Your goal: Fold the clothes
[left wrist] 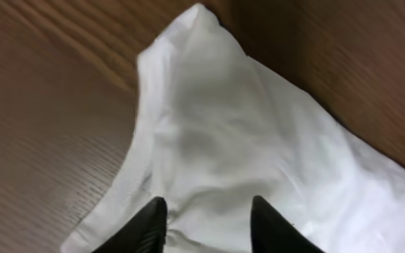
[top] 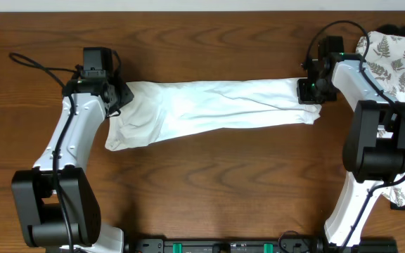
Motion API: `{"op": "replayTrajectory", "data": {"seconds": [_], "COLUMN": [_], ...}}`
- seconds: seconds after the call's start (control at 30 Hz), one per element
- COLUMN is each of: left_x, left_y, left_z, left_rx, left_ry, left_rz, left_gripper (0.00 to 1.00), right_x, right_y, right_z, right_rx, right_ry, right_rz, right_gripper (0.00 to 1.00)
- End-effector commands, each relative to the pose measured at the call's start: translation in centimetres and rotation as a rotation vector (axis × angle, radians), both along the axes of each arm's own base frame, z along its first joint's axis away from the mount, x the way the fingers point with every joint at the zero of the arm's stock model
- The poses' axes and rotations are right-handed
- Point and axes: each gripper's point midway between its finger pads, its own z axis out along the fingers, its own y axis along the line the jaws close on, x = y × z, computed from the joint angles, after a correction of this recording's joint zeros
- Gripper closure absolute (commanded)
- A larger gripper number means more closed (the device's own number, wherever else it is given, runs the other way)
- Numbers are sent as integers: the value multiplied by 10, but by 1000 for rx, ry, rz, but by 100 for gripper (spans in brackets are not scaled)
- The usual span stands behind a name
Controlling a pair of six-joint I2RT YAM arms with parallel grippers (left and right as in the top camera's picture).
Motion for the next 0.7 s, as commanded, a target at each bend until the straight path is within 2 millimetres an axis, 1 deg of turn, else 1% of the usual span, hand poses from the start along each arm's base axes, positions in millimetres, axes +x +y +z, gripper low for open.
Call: {"op": "replayTrajectory", "data": {"seconds": [0.0, 0.2, 0.4, 0.57, 0.67], "left_x": [-1, 1, 0, 0, -1], "left_y": [-19, -31, -44, -44, -44], "left_z": [-6, -5, -6, -6, -7], "left_rx": [-59, -54, -54, -53, -54], "left_ry": [6, 0, 2, 3, 8], "left_rz": [-107, -151, -184, -183, -183], "left_gripper": [63, 62, 62, 62, 62], "right_x": [-20, -19, -20, -20, -22], "right_y": [4, -12, -37, -45, -56], "right_z": [-38, -38, -38, -38, -37], "right_rx": [7, -15, -113, -124, -126], "right_ry": [107, 102, 106, 104, 107], "right_rz": [6, -42, -68, -68, -89], "right_gripper": [99, 99, 99, 99, 99]}}
